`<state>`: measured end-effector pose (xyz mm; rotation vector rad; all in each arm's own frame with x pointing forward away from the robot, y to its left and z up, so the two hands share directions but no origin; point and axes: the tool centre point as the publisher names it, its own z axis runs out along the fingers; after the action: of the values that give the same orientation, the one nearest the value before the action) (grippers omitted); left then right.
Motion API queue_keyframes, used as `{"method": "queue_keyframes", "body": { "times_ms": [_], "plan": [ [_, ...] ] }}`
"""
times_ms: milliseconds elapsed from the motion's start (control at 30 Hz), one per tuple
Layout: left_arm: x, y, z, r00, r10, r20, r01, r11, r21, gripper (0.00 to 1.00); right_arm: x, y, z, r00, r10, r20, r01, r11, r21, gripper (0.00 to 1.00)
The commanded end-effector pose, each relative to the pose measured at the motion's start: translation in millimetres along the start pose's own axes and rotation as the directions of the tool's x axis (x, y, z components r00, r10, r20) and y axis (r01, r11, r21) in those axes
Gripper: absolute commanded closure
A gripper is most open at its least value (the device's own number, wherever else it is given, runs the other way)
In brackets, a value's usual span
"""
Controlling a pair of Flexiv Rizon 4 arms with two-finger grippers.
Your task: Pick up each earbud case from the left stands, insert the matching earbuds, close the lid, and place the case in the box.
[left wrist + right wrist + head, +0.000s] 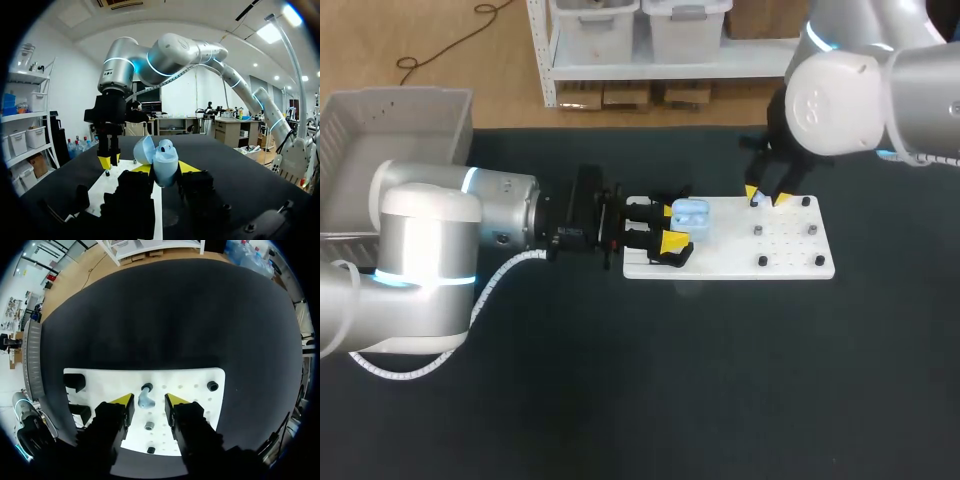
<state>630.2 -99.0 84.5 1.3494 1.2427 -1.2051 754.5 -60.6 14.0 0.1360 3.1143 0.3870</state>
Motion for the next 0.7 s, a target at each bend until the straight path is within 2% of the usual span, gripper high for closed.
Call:
{"method": "queue_keyframes", "body": {
  "times_ms": [33, 700],
  "plan": [
    [0.0, 0.4, 0.4, 1.0, 0.0, -0.002, 0.0, 1.0, 0.0, 1.0, -0.2, 0.4, 0.1, 1.0, -0.002, -0.001, 0.002, 1.0, 0.0, 0.63],
    [0.0, 0.4, 0.4, 1.0, 0.0, -0.002, 0.0, 1.0, 0.0, 1.0, -0.5, 3.4, 3.0, 1.0, -0.008, -0.008, 0.008, 1.0, 0.004, 0.67]
  ]
}}
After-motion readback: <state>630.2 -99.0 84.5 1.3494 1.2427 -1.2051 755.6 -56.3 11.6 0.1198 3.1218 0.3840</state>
